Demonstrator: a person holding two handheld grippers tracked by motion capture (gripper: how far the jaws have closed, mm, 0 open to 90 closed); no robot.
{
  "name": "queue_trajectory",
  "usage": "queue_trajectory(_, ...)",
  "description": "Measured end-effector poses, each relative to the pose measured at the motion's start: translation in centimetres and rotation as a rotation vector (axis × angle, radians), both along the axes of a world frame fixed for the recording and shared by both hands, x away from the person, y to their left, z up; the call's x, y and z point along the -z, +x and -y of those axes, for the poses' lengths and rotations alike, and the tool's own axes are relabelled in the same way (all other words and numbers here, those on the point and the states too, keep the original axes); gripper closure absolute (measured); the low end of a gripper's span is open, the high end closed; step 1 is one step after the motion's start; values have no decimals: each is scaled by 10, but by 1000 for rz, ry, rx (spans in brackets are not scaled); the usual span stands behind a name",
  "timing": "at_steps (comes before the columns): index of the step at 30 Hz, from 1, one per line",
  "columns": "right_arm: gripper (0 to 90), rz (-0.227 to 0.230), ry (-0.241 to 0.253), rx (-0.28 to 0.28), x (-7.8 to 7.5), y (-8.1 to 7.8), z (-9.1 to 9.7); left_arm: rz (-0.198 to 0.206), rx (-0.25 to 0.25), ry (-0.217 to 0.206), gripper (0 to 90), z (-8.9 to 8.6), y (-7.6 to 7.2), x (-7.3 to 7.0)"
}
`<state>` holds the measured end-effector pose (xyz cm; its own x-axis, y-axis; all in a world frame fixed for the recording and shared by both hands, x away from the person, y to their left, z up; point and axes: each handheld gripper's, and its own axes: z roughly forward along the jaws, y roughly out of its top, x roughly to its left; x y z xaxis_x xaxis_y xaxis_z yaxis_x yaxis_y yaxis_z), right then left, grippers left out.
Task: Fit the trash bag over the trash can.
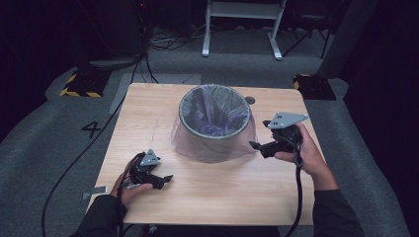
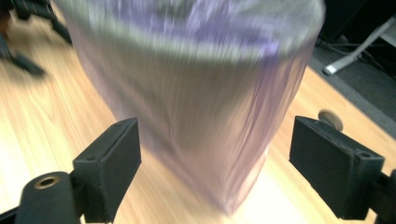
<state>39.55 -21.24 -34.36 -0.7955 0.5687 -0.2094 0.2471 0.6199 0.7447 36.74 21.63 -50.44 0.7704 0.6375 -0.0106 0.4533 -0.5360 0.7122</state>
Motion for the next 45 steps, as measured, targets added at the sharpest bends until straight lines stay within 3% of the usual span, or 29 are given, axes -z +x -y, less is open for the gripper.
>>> queue_trajectory(3,180,-9,-31,-5,14,-5,5,0,0,0,143,0,0,0)
queue_trajectory(17,191,-57,-62,48,64,-19,27,-1,2,0,143,0,0,0)
queue_trajectory(24,187,-75,-88,102,95,-25,40,0,2,1,143,0,0,0)
queue_trajectory(29,181,-128,-97,147,124,-31,54,0,-2,1,143,0,0,0)
queue_trajectory(35,182,-172,-27,194,148,-41,76,0,-4,1,143,0,0,0)
queue_trajectory(38,169,-203,74,221,156,-44,90,1,-4,1,143,0,0,0)
queue_trajectory(40,167,-180,111,230,160,-47,97,0,-3,0,143,0,0,0)
queue_trajectory(45,155,-175,116,251,161,-48,99,0,-2,0,143,0,0,0)
